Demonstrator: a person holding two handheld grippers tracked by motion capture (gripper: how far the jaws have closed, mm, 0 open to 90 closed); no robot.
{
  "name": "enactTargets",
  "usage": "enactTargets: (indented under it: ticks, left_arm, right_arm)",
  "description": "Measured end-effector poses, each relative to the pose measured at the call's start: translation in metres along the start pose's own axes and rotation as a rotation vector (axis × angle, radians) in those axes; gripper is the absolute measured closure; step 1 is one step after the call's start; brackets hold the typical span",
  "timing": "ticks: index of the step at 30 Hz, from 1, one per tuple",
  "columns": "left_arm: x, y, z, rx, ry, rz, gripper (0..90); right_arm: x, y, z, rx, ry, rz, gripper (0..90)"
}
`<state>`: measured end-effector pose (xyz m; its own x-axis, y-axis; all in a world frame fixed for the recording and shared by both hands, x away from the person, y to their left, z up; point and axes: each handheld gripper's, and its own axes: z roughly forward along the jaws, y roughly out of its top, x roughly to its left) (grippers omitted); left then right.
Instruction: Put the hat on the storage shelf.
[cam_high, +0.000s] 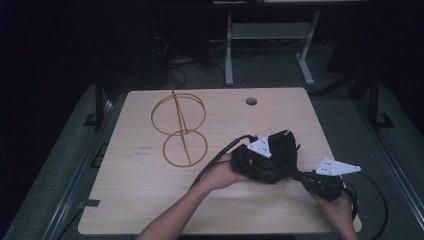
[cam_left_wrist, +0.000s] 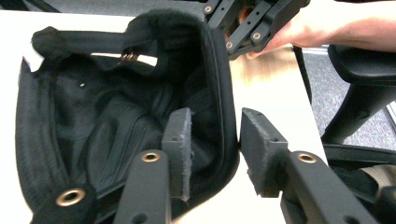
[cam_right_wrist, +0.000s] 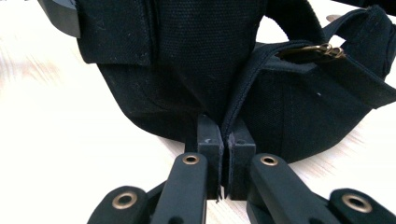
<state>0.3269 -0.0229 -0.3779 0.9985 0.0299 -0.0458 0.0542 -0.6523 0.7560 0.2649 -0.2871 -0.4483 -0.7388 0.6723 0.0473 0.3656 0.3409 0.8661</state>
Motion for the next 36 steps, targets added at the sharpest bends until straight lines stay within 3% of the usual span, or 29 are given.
enactTargets:
  ticks: [11, 17, 26, 36]
  left_arm:
    - [-0.012, -0.016, -0.024, -0.008, 0.065, -0.001, 50.4]
    - [-0.018, -0.028, -0.033, -0.017, 0.084, -0.013, 48.8]
    - [-0.023, -0.044, -0.046, -0.015, 0.11, -0.024, 47.0]
    - [-0.023, -0.07, -0.06, -0.02, 0.122, -0.078, 42.7]
  right_arm:
    - [-0.002, 0.001, -0.009, -0.02, -0.004, 0.014, 87.6]
    - [-0.003, 0.006, -0.017, -0.035, -0.008, 0.008, 87.7]
    - [-0.004, 0.019, -0.026, -0.055, -0.032, -0.037, 87.8]
    - [-0.003, 0.039, -0.03, -0.057, -0.038, -0.089, 87.9]
